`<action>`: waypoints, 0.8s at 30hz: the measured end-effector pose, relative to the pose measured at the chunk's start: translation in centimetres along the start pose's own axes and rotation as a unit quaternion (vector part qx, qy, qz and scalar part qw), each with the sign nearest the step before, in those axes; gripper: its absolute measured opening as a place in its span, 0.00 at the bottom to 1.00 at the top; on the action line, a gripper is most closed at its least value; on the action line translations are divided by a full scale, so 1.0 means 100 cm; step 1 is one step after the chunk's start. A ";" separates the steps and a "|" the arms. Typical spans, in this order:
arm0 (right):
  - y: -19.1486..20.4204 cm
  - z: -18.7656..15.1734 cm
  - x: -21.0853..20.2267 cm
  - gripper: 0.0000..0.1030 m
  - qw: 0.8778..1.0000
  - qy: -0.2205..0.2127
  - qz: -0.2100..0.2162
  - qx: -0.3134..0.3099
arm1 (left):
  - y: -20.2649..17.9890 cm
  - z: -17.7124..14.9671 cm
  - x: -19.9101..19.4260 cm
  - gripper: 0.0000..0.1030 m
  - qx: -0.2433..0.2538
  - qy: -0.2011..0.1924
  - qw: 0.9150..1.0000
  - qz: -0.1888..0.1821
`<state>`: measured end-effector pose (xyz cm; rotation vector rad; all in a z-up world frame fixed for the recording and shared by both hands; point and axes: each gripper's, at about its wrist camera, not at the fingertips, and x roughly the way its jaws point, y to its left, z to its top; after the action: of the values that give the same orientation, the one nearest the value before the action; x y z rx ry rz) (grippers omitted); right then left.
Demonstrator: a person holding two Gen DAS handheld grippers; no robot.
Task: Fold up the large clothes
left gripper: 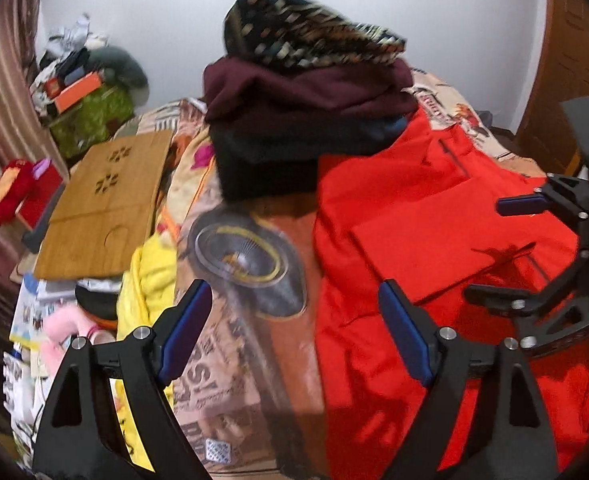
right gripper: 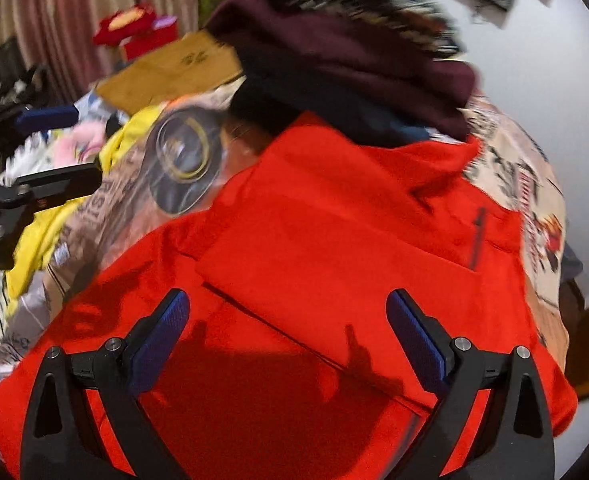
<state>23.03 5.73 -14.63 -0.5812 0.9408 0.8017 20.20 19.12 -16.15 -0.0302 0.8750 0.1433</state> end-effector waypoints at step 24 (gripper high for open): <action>-0.037 0.004 -0.008 0.06 0.996 -0.033 0.044 0.073 | -0.042 -0.028 0.100 0.82 0.046 0.126 0.991 -0.030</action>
<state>25.90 3.60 -13.36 -0.3861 0.9614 0.8173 24.98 15.88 -25.77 0.0117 1.1307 0.0431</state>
